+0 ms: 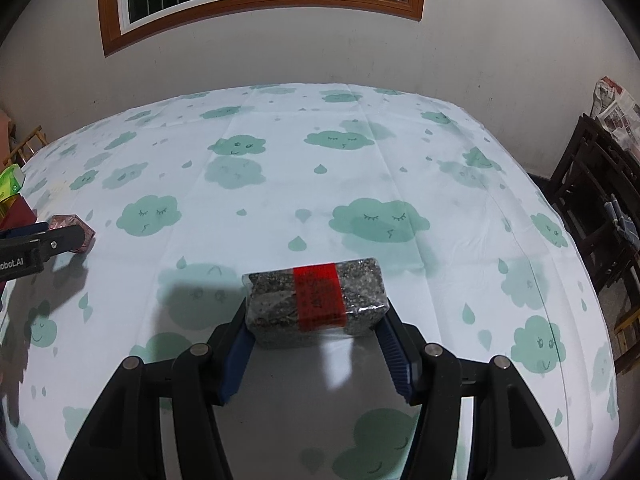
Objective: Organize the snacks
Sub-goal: 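Grasp the pink wrapped cake with the left tool while the right tool holds the grey block, then carry the pink cake into the tin with the left tool and release it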
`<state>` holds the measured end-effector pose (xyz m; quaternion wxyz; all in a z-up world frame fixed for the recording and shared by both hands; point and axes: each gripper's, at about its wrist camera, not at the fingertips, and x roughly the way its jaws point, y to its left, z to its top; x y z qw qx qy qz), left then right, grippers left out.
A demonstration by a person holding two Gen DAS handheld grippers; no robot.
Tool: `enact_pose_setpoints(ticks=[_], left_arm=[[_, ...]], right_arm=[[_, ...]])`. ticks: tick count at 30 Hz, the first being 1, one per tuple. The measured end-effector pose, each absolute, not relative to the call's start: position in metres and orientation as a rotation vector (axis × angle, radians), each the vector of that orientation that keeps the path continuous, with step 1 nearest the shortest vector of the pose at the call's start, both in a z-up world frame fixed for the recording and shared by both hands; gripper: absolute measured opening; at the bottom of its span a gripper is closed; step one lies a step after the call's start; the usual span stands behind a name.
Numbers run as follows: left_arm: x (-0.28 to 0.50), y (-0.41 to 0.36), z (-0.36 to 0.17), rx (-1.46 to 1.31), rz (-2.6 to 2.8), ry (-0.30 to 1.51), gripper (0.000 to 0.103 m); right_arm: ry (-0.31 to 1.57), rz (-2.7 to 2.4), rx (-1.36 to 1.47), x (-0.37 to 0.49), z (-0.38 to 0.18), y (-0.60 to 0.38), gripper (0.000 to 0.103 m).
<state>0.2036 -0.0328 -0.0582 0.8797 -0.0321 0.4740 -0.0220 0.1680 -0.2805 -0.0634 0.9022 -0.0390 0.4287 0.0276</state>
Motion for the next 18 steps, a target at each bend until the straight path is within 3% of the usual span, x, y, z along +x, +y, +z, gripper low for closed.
enact_pose_setpoints(ticks=[3, 18], left_arm=[[0.205, -0.033, -0.060, -0.076, -0.058, 0.999, 0.046], [0.194, -0.024, -0.054, -0.061, -0.044, 1.003, 0.042]], right_arm=[[0.887, 0.057, -0.081, 0.168, -0.063, -0.280, 0.060], [0.887, 0.057, -0.080, 0.168, -0.062, -0.280, 0.060]])
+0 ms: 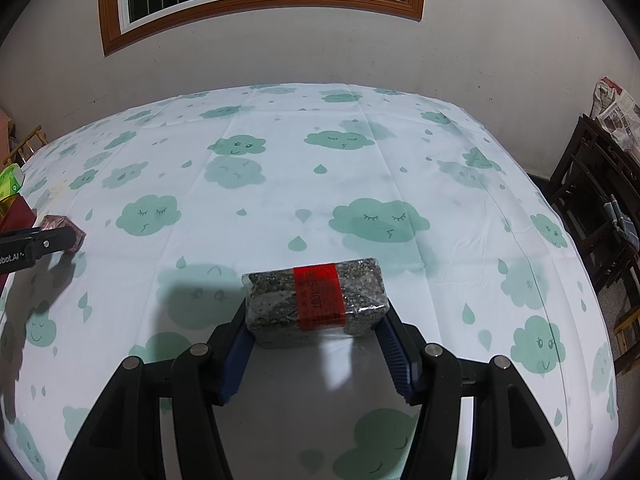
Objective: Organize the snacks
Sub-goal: 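Carry the pink cake into the tin with the left tool and release it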
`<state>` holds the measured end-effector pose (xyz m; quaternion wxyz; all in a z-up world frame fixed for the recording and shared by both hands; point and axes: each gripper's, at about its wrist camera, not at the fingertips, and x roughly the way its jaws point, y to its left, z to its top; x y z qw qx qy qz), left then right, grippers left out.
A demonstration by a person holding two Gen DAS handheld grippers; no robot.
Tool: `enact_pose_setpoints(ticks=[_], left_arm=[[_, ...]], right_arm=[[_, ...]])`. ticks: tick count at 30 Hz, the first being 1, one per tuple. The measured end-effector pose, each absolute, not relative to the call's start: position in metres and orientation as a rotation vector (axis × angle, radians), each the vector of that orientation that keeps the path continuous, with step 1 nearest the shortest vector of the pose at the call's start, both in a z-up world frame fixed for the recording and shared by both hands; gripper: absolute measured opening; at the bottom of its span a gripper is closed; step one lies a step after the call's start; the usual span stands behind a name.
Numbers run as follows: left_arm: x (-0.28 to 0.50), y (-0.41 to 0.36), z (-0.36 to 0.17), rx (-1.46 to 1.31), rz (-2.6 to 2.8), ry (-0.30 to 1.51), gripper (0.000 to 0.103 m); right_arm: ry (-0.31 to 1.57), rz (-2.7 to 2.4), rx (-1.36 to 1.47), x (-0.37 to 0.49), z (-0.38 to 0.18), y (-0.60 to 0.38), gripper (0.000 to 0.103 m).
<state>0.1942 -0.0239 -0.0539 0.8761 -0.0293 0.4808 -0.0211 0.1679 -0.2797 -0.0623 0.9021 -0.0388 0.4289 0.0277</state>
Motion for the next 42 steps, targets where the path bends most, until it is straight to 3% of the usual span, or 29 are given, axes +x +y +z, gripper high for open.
enact_pose_setpoints(ticks=[25, 42], left_arm=[[0.108, 0.011, -0.002, -0.040, -0.034, 0.968, 0.042], [0.067, 0.145, 0.014, -0.089, 0.218, 0.946, 0.042]], right_arm=[[0.888, 0.053, -0.088, 0.169, -0.064, -0.279, 0.060], [0.887, 0.051, -0.092, 0.168, -0.064, -0.279, 0.060]])
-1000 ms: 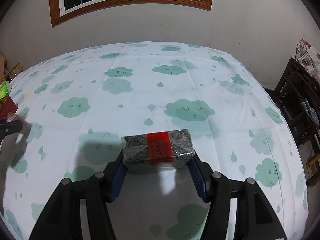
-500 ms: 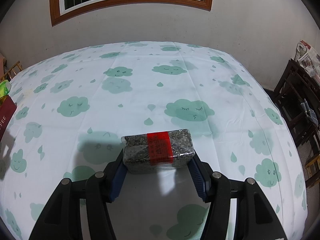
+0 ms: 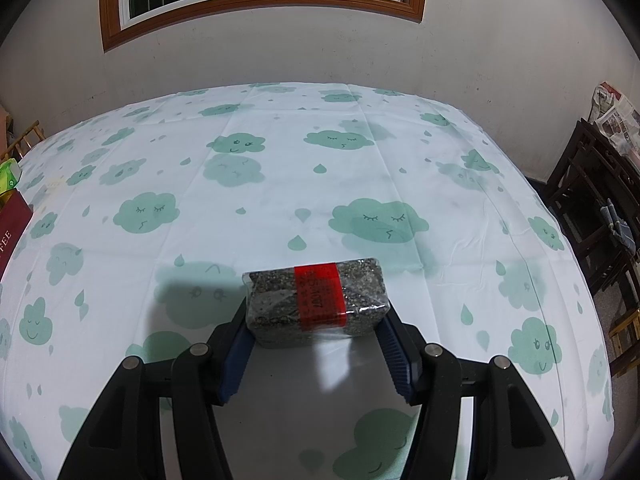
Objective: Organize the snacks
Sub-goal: 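Carry the pink cake into the tin with the left tool and release it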
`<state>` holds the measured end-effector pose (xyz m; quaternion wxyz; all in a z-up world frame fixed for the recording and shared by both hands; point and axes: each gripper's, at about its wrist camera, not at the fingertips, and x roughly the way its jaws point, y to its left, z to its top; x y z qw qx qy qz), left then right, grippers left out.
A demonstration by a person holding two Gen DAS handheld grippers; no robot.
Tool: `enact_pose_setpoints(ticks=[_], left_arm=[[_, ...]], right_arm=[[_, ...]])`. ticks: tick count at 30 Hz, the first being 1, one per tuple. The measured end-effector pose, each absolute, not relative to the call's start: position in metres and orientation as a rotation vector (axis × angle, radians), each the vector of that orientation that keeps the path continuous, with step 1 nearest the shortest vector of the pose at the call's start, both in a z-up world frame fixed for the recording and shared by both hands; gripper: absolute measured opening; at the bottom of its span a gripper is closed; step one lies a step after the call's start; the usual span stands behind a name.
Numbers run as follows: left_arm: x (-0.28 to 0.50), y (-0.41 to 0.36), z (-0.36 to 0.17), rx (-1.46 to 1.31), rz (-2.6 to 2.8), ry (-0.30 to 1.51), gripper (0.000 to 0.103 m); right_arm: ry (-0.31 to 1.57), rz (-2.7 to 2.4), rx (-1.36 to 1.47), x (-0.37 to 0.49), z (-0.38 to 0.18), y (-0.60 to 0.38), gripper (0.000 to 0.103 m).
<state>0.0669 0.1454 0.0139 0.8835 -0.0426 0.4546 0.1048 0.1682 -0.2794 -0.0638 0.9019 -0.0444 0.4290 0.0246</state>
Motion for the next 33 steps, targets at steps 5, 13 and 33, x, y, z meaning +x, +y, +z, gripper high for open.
enact_pose_setpoints(ticks=[5, 13, 33], left_arm=[[0.062, 0.175, 0.007, -0.090, 0.266, 0.958, 0.042], [0.061, 0.194, -0.014, -0.099, 0.296, 1.003, 0.042], [0.057, 0.198, -0.019, -0.076, 0.298, 0.991, 0.055]], right_arm=[[0.887, 0.051, -0.092, 0.168, -0.064, -0.280, 0.060], [0.885, 0.046, -0.106, 0.168, -0.063, -0.279, 0.060], [0.889, 0.033, -0.103, 0.167, -0.063, -0.279, 0.059]])
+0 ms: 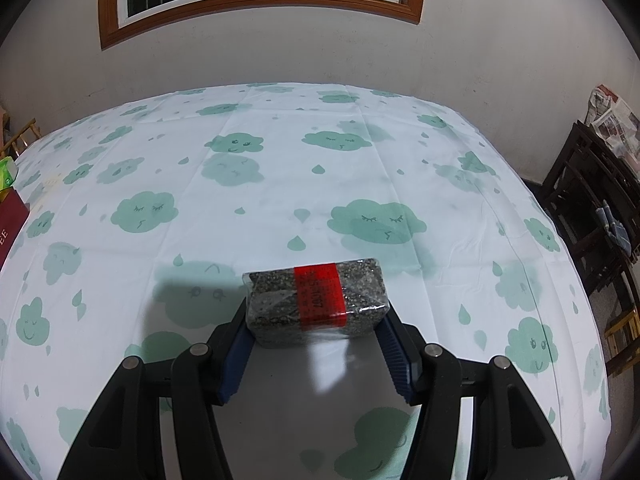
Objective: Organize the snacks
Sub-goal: 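Carry the pink cake into the tin with the left tool and release it, then carry the grey block into the tin with the right tool and release it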
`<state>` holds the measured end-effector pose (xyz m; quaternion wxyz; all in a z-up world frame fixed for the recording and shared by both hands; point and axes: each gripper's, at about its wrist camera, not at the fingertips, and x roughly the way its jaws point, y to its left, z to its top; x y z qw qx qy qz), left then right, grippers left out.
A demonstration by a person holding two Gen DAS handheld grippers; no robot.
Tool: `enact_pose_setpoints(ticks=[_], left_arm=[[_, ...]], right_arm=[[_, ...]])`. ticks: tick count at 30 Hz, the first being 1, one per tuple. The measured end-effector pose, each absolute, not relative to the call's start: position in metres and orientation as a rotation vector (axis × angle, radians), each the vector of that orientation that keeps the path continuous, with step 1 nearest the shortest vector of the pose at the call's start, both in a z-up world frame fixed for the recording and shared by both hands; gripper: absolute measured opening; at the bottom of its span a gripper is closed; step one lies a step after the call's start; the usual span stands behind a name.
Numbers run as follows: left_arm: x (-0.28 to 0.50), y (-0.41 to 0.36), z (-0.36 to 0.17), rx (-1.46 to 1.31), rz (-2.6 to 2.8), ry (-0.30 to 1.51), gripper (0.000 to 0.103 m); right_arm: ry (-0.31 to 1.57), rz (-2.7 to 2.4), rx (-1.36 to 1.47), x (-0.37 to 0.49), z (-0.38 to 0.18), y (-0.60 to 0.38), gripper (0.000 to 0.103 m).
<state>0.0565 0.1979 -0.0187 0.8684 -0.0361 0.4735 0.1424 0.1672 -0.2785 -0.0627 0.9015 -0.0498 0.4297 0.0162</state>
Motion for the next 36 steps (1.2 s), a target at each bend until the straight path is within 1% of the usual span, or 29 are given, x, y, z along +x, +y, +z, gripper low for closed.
enact_pose_setpoints(ticks=[4, 6, 17, 26, 36], left_arm=[[0.053, 0.198, -0.014, -0.071, 0.300, 0.973, 0.062], [0.053, 0.198, -0.011, -0.071, 0.298, 0.967, 0.068], [0.036, 0.207, 0.007, -0.092, 0.308, 0.926, 0.075], [0.015, 0.226, 0.015, -0.084, 0.360, 0.908, 0.082], [-0.010, 0.254, 0.016, -0.119, 0.392, 0.904, 0.084]], right_arm=[[0.890, 0.025, -0.112, 0.166, -0.061, -0.275, 0.059], [0.889, 0.022, -0.113, 0.164, -0.058, -0.274, 0.059], [0.835, 0.084, -0.127, 0.143, -0.027, -0.232, 0.059], [0.790, 0.344, -0.170, 0.110, 0.002, -0.129, 0.059], [0.756, 0.633, -0.236, 0.061, 0.019, -0.002, 0.059]])
